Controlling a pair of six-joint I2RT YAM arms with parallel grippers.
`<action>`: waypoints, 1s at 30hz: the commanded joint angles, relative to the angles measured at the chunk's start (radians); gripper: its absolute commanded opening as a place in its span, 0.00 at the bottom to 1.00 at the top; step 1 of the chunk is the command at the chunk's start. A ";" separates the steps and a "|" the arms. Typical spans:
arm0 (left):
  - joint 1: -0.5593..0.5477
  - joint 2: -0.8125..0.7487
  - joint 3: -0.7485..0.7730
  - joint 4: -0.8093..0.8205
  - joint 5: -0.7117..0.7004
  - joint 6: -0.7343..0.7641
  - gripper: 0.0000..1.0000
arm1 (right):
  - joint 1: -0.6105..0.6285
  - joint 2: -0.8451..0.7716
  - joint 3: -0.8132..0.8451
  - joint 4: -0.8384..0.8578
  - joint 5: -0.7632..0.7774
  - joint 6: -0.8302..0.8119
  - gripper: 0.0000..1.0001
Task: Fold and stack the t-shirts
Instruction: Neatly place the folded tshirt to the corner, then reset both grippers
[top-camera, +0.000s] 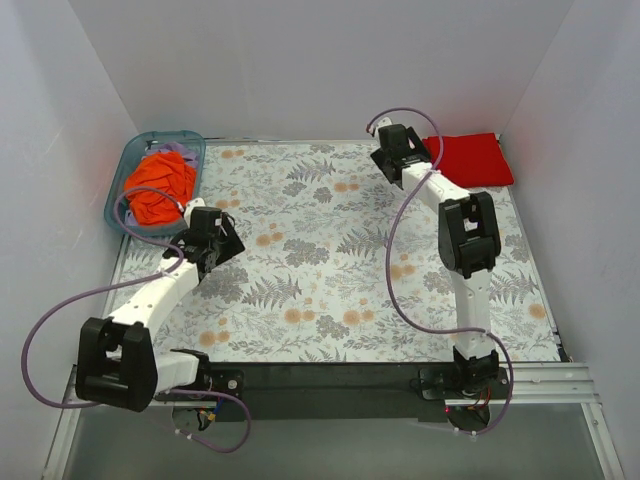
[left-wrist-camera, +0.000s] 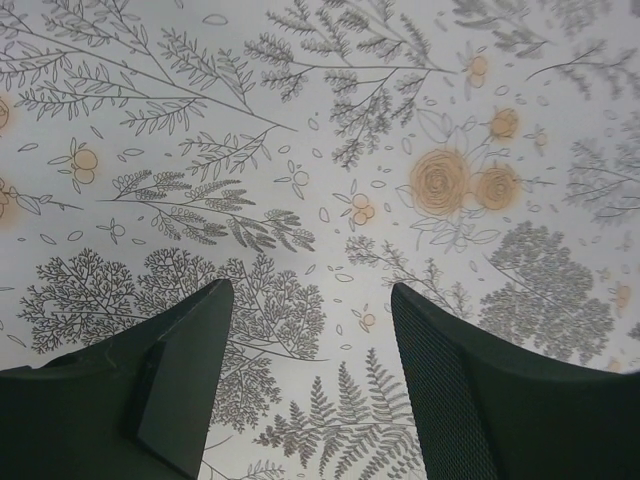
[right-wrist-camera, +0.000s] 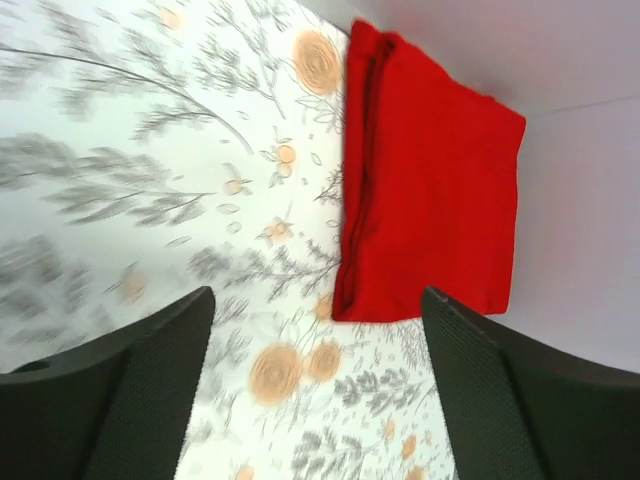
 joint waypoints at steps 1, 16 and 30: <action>0.001 -0.105 0.001 0.000 0.022 0.014 0.64 | 0.047 -0.254 -0.040 -0.097 -0.028 0.151 0.92; 0.001 -0.494 0.312 -0.432 0.033 -0.049 0.87 | 0.048 -1.265 -0.636 -0.488 -0.119 0.572 0.98; -0.022 -0.712 0.271 -0.623 -0.101 -0.175 0.88 | 0.048 -1.944 -1.000 -0.393 -0.192 0.650 0.98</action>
